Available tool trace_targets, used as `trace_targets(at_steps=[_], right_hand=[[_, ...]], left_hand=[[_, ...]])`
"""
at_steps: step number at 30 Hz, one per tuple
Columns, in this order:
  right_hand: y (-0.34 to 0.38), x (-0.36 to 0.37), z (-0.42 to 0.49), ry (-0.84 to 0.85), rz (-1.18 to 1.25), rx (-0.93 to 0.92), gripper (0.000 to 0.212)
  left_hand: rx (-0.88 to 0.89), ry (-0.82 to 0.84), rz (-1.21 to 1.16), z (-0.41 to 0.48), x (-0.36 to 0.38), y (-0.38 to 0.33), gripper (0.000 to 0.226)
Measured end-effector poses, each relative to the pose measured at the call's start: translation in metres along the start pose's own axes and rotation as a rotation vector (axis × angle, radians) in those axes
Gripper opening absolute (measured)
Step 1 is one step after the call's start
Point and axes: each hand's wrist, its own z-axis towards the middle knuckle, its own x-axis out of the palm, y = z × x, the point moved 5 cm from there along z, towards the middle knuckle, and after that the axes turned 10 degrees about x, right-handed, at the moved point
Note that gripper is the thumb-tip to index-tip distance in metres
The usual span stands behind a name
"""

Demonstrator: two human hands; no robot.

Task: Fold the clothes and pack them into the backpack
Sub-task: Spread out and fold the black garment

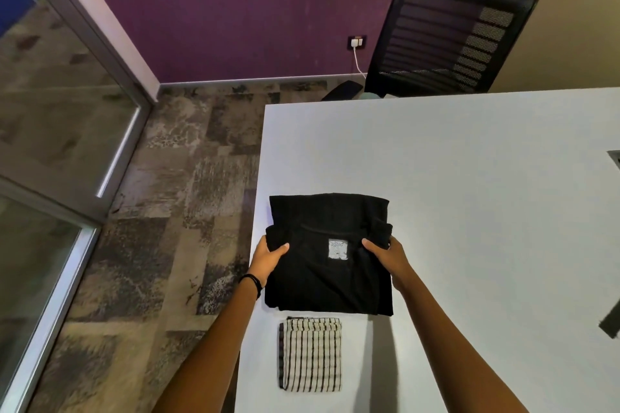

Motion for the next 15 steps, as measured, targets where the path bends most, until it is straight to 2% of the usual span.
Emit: trace_targets(at_steps=[4,10,12,15], right_hand=[[-0.008,-0.007,0.001,-0.057,-0.012,0.017,0.06],[-0.013,-0.017,-0.014,-0.131,-0.039,-0.005,0.052],[-0.012,-0.023,-0.026,-0.218,-0.049,-0.077,0.044],[-0.017,-0.029,-0.053,-0.394,-0.029,-0.176,0.028]], left_hand=[[0.008,-0.008,0.075,0.002,-0.001,0.007,0.058],[0.15,-0.023,0.471,-0.007,-0.003,0.008,0.082],[0.184,-0.007,0.526,-0.011,-0.005,0.007,0.08],[0.248,-0.011,0.594,-0.023,-0.018,0.004,0.064]])
